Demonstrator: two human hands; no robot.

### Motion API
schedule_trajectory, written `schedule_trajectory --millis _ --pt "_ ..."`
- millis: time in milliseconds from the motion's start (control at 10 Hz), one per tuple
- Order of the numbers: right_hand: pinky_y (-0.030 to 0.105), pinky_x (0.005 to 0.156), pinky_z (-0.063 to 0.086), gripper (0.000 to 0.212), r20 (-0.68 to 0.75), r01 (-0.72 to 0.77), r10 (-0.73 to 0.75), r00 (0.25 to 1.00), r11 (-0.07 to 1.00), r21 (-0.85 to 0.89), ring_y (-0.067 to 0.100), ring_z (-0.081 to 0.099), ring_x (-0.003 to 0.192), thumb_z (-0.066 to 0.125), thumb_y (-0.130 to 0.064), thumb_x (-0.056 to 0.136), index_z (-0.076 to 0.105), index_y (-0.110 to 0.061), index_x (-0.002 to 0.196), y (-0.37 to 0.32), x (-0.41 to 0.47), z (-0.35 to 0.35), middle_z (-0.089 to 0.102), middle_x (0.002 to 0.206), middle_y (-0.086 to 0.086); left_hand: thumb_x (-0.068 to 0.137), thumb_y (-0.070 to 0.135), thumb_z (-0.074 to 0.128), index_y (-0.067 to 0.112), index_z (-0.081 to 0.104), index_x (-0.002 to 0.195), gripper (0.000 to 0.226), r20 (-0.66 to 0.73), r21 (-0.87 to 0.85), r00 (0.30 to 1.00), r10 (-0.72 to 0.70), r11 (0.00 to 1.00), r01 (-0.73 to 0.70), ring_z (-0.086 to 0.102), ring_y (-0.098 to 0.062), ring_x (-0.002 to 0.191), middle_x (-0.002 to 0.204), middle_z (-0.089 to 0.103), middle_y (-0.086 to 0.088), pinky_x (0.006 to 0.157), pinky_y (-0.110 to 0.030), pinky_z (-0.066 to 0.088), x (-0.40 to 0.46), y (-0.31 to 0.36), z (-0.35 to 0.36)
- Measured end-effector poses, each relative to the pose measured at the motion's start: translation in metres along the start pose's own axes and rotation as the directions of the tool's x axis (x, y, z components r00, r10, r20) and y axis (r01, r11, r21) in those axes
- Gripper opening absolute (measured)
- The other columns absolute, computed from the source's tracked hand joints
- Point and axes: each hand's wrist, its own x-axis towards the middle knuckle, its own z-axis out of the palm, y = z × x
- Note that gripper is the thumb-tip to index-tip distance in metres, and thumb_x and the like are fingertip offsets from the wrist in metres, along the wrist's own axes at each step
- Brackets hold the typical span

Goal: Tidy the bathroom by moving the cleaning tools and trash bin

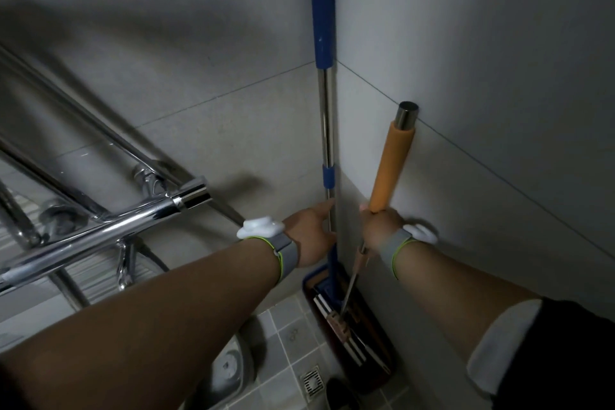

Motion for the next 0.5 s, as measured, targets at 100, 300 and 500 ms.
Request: schedule_trajectory --millis 100,300,500 --pt "0.037 0.093 0.049 0.103 0.056 -0.028 0.028 0.998 1.0 -0.01 0.026 0.067 0.091 0.004 -0.091 0.06 0.066 -0.012 0.084 0.015 0.011 0.009 0.072 0.086 0.003 0.094 0.025 0.057 0.031 0.021 0.152 0.068 0.031 0.031 1.0 0.001 1.0 -0.002 0.044 -0.017 0.135 0.152 0.04 0.004 0.098 -0.01 0.026 0.001 0.002 0.006" --pt "0.044 0.112 0.036 0.106 0.174 -0.169 0.136 0.975 0.967 0.19 0.031 0.054 0.126 0.014 -0.088 0.072 0.059 -0.012 0.131 0.033 -0.021 0.003 0.062 0.127 0.003 0.095 0.025 0.056 0.032 0.022 0.152 0.067 0.072 0.089 0.996 0.049 0.995 -0.055 0.044 -0.018 0.134 0.151 0.041 0.002 0.093 -0.009 0.027 -0.005 0.009 0.022" --pt "0.038 0.101 0.047 0.073 0.189 -0.124 0.077 0.979 0.96 0.252 0.029 0.066 0.106 0.033 -0.074 0.085 0.065 -0.019 0.12 0.046 -0.061 -0.017 0.07 0.113 0.005 0.095 0.025 0.057 0.031 0.022 0.152 0.067 0.071 0.077 0.995 0.073 0.994 -0.078 0.04 -0.015 0.137 0.153 0.038 0.003 0.089 -0.002 0.022 -0.026 0.011 0.033"
